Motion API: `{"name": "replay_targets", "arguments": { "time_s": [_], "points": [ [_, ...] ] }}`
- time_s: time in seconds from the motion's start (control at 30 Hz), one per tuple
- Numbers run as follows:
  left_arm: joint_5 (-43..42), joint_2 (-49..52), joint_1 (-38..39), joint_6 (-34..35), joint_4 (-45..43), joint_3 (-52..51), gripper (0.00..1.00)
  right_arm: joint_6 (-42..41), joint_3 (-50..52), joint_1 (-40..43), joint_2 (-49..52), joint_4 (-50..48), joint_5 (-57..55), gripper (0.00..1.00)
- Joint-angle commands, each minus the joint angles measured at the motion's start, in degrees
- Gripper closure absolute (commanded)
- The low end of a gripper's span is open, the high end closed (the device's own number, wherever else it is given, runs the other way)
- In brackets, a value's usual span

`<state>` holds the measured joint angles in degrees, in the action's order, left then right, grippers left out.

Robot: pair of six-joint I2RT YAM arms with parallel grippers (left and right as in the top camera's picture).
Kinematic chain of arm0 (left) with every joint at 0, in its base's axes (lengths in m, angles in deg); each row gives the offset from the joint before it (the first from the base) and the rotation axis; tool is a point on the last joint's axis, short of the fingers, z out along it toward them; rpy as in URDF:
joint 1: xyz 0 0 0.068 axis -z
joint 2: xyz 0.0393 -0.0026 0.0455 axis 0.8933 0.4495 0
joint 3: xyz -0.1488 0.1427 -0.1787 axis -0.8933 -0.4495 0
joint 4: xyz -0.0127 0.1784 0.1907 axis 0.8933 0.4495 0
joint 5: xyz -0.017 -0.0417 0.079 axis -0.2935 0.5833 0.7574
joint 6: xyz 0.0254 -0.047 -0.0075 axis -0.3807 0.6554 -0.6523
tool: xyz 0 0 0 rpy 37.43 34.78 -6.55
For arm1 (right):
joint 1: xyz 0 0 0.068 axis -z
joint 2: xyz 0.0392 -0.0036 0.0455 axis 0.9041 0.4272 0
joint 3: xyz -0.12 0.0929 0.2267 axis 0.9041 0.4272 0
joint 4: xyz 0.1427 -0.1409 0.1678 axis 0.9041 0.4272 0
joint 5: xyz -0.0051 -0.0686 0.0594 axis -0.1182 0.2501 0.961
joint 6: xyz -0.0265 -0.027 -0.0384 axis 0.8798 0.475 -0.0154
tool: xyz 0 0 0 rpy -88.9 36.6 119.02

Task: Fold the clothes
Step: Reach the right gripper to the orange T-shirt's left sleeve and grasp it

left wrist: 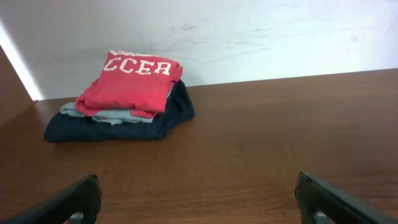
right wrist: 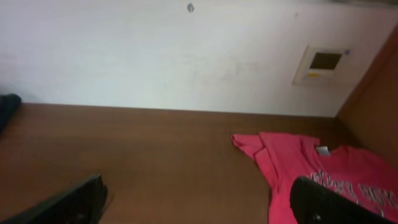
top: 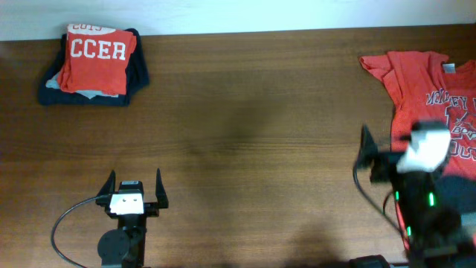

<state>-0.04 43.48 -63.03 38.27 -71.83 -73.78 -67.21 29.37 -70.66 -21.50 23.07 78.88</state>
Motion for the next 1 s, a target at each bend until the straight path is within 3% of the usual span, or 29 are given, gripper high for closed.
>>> {"name": "replay_targets", "arguments": {
  "time_s": [0.0, 0.37, 0.7, 0.87, 0.97],
  "points": [
    [-0.17, -0.48, 0.24, -0.94, 0.11, -0.15, 0.01, 1.97, -11.3, 1.4, 14.86, 5.77, -1.05, 0.01],
    [-0.17, -0.48, 0.24, -0.94, 0.11, -0.15, 0.01, 1.81, -55.19, 20.68, 58.38, 27.8, 20.28, 0.01],
    [-0.17, -0.48, 0.24, -0.94, 0.11, -0.15, 0.01, 1.84, -58.9, 27.58, 74.1, 27.08, 20.33, 0.01],
    [-0.17, -0.48, 0.24, -0.94, 0.11, -0.15, 0.01, 1.81, -58.9, 28.13, 82.09, 22.29, 19.26, 0.39],
    [-0.17, -0.48, 0.24, -0.94, 0.11, -0.15, 0.01, 1.81, -58.9, 28.11, 86.86, 19.04, 18.75, 0.41]
  ]
}}
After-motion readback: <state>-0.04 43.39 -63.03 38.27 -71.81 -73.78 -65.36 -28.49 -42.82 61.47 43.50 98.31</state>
